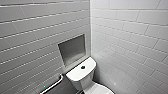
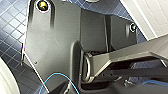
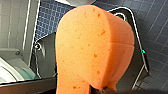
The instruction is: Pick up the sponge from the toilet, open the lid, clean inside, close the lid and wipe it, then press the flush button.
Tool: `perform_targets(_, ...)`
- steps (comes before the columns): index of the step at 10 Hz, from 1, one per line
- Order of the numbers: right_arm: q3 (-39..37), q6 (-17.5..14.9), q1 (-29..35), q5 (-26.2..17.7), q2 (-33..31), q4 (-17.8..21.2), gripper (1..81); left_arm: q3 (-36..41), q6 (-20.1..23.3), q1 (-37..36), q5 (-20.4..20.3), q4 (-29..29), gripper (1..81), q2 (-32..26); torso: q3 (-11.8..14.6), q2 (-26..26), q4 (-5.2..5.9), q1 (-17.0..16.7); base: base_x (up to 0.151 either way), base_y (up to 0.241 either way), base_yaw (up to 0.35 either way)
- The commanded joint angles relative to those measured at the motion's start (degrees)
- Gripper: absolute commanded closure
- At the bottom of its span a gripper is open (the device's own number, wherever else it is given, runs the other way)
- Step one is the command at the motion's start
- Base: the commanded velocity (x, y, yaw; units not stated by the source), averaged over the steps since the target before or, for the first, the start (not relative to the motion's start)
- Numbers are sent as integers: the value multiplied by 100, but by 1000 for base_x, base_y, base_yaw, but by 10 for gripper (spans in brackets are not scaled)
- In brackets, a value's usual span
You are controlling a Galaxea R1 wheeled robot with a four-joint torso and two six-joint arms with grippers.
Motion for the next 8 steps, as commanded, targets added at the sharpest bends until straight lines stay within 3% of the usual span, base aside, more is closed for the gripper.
perform_targets(1, 4, -11, 40, -146, -77, -277, 811, -71, 2, -118, 357, 43, 10, 4, 556, 564, -128, -365, 0, 0, 0)
perform_targets(2, -48, -11, 22, -146, -33, -303, 811, -98, 2, -127, 357, 43, 10, 13, 769, 769, -205, -500, 0, 0, 0)
perform_targets(3, -136, -11, 13, -146, 11, -347, 811, -116, 2, -127, 357, 43, 10, 22, 982, 406, -250, -271, 0, 0, 0)
perform_targets(4, -250, -11, -4, -146, 81, -356, 811, -125, 2, -127, 357, 43, 10, 31, 1055, 596, -120, -398, 0, 0, 0)
perform_targets(5, -365, -11, -30, -146, 160, -382, 811, -125, 2, -127, 357, 43, 10, 31, 717, 669, -138, -459, 0, 0, 0)
perform_targets(6, -444, -11, -39, -146, 239, -418, 811, -125, 2, -127, 357, 43, 10, 31, 760, 721, -142, -492, 0, 0, 0)
perform_targets(7, -549, -11, -39, -146, 327, -444, 811, -125, 2, -118, 357, 43, 10, 31, 1131, 745, -142, -507, 0, 0, 0)
perform_targets(8, -663, -11, -39, -155, 424, -497, 811, -168, 2, -126, 357, 43, 10, 57, 1106, 745, -142, -509, 0, 0, 0)
